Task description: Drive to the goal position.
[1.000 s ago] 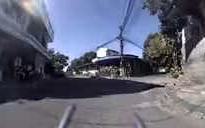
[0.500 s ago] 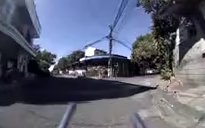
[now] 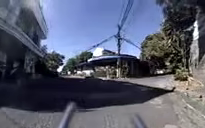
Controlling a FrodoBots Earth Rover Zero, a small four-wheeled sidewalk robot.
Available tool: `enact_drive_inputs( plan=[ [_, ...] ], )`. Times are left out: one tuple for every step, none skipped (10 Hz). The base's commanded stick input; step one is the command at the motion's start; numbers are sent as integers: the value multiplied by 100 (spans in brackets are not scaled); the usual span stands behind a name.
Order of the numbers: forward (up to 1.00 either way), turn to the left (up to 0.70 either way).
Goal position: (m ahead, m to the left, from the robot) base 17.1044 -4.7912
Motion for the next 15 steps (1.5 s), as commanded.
enact_drive_inputs(
  plan=[
    [100,-40],
    [100,-40],
    [100,-40],
    [100,-40],
    [100,-40],
    [100,-40],
    [100,-9],
    [100,15],
    [100,12],
    [100,6],
    [100,0],
    [100,0],
    [100,3],
    [100,1],
    [100,-40]
  ],
)
